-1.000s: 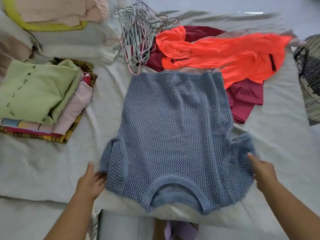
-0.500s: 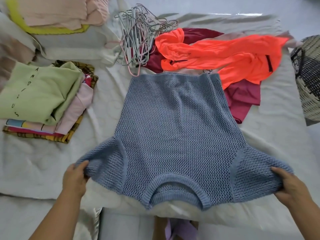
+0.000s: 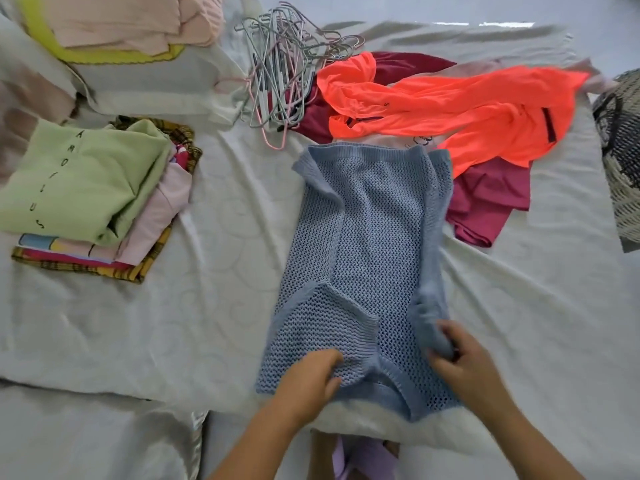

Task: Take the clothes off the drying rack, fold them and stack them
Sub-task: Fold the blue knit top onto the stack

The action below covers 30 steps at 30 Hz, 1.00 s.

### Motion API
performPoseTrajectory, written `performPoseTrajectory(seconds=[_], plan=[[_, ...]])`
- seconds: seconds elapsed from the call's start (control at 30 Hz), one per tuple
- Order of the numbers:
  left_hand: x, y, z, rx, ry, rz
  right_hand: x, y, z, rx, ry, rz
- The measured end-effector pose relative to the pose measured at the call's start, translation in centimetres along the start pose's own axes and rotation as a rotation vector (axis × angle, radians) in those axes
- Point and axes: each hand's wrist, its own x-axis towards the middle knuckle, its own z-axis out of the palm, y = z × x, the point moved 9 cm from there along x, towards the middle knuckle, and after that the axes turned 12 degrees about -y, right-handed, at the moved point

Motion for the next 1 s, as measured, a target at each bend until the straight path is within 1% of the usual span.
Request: performPoseTrajectory(seconds=[0.03,0.07,0.1,0.13,0.17,0.23,0.3,0.33,0.43,0.5,0.53,0.57,0.6,0.67,0.7,0.73,0.8,0.9,0.97,1.0], plan=[[0.0,-1.0,0.0,0.006,0.035,-0.045,0.5,-0.3,2.4,-0.217,-0.125,-0.012],[-0.2,-1.8,0.0,-0.014,0.068,-0.072,0.8,0.5,4.8,-0.419,-0.271,0.025],[-0.4,-2.5,-0.2,-0.049,0.095,-0.072,0.7,2.0,6.7,-0.567,-0.414,0.102],[-0.5,-3.0,-0.2,-0.098,0.105,-0.057,0.4,3.3,7.9,-0.644,-0.508,0.179],[-0.7,-3.4,-0.1,-0.146,0.104,-0.036,0.3,3.7,8.3,-0.644,-0.529,0.219],[-0.8,-3.7,-0.2,-0.179,0.096,-0.003,0.6,3.5,8.0,-0.567,-0.437,0.206],[-0.6,-3.8,-0.4,-0.149,0.098,0.009,0.7,3.8,7.4,-0.530,-0.385,0.199],[-0.3,-3.7,-0.2,-0.110,0.065,0.010,0.8,3.9,7.3,-0.520,-0.393,0.196],[0.9,-2.5,1.2,0.069,-0.118,0.001,1.0,3.7,7.7,-0.565,-0.451,0.134],[1.8,-2.0,1.4,0.052,-0.171,-0.007,1.7,3.5,8.0,-0.622,-0.502,0.096],[2.2,-2.0,0.9,-0.001,-0.155,-0.016,2.4,3.3,7.8,-0.567,-0.503,0.092],[2.6,-2.2,-0.2,-0.073,-0.107,-0.030,3.5,3.0,7.1,-0.453,-0.452,0.095],[3.1,-2.6,-1.6,-0.141,-0.027,-0.047,4.9,2.5,5.6,-0.313,-0.333,0.086],[3.7,-3.6,-4.8,-0.218,0.123,-0.080,8.0,2.1,1.2,-0.076,-0.007,0.124],[4.1,-3.8,-5.8,-0.232,0.135,-0.088,9.4,2.3,-0.9,0.042,0.129,0.155],[4.7,-3.9,-6.2,-0.247,0.105,-0.090,11.0,2.9,-2.5,0.155,0.218,0.201],[5.7,-4.0,-6.1,-0.318,0.006,-0.101,14.1,3.8,-4.3,0.401,0.280,0.293],[6.9,-3.7,-5.6,-0.546,-0.034,-0.140,18.0,4.4,-5.3,0.772,0.309,0.361],[7.6,-2.9,-4.2,-0.708,-0.075,-0.160,19.7,4.4,-6.1,0.860,0.355,0.399],[7.8,-2.3,-3.5,-0.751,-0.101,-0.160,20.4,4.2,-6.5,0.848,0.375,0.396]])
